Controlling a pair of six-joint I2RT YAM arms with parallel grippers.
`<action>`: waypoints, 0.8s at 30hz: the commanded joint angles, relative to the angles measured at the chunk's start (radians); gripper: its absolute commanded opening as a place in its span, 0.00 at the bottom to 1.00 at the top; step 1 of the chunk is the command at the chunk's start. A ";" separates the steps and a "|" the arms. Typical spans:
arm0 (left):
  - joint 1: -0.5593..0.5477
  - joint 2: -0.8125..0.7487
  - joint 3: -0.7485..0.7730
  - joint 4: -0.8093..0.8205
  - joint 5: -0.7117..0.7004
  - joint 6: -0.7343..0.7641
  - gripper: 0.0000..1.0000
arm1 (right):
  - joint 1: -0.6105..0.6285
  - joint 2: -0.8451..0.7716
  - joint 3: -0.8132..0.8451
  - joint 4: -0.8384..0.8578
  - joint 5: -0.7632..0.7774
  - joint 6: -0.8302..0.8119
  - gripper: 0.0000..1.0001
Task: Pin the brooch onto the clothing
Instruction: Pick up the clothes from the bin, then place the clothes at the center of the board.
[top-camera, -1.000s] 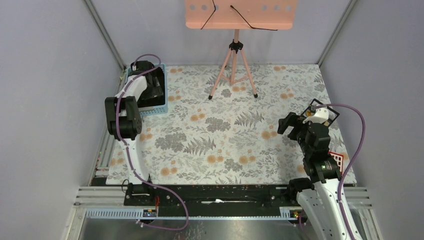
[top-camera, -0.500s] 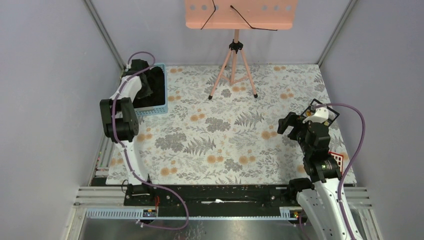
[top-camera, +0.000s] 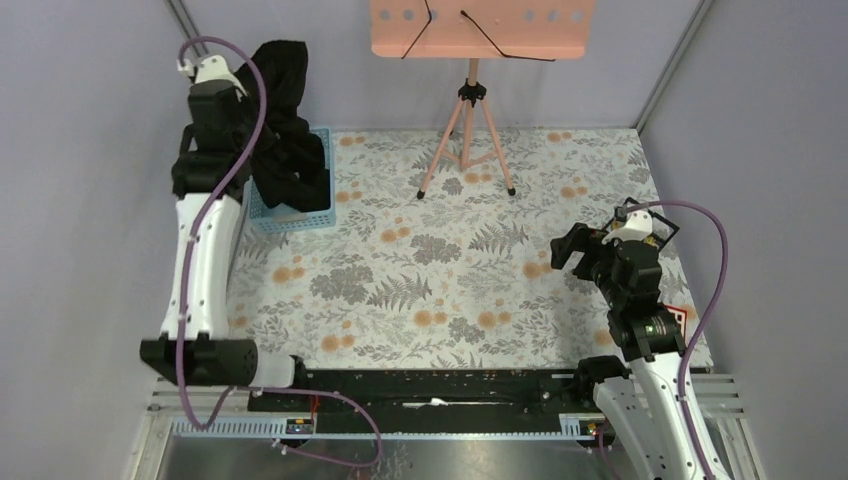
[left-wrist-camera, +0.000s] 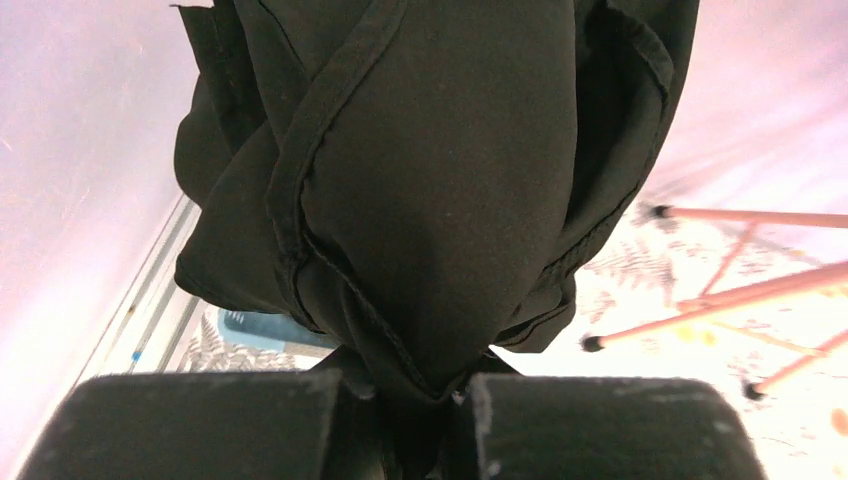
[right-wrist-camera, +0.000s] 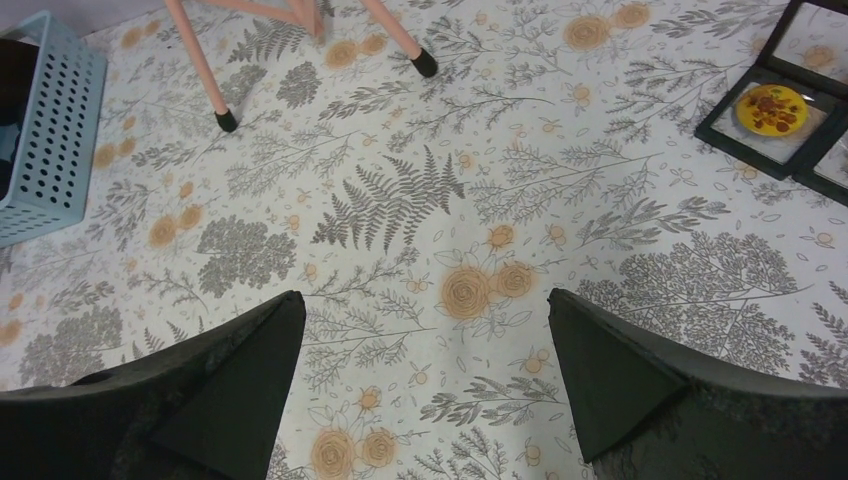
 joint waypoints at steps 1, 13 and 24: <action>-0.041 -0.104 0.098 0.007 0.099 0.018 0.00 | 0.002 0.009 0.060 -0.009 -0.074 0.000 1.00; -0.189 -0.155 0.522 -0.131 0.480 -0.011 0.00 | 0.002 0.019 0.083 -0.024 -0.133 0.019 1.00; -0.190 -0.147 0.598 0.166 0.783 -0.286 0.00 | 0.002 0.004 0.098 -0.060 -0.152 0.018 1.00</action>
